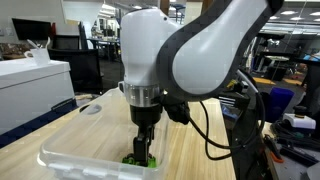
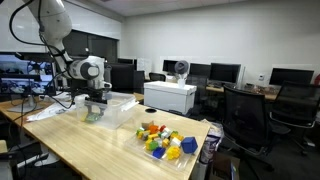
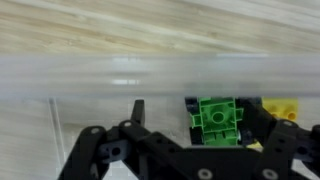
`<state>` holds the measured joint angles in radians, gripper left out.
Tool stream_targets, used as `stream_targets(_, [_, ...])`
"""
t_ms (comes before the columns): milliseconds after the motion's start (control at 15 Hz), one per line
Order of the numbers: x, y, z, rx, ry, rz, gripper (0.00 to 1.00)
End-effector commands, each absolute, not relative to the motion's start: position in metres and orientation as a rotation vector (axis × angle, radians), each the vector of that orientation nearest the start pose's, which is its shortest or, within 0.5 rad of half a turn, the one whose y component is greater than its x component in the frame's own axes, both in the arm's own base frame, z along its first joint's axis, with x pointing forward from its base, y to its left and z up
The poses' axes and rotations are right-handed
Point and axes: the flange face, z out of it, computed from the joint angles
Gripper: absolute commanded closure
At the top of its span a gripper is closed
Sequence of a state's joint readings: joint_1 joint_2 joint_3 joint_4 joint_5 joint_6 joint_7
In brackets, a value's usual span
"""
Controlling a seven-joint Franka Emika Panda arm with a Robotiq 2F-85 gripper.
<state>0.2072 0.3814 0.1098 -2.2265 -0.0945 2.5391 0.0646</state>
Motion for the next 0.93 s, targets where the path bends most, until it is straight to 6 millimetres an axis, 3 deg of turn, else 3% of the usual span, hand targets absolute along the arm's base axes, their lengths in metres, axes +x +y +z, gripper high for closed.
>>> stream_targets(0, [0.518,0.17,0.19,-3.133,-0.563,0.129,0.0])
stream_targets(533, [0.537,0.165,0.184,-3.124,-0.51,0.116,0.0])
stream_targets(733, [0.542,0.171,0.161,-3.132,-0.515,0.177,0.0])
stream_targets(867, [0.546,0.159,0.164,-3.151,-0.479,0.18,0.0])
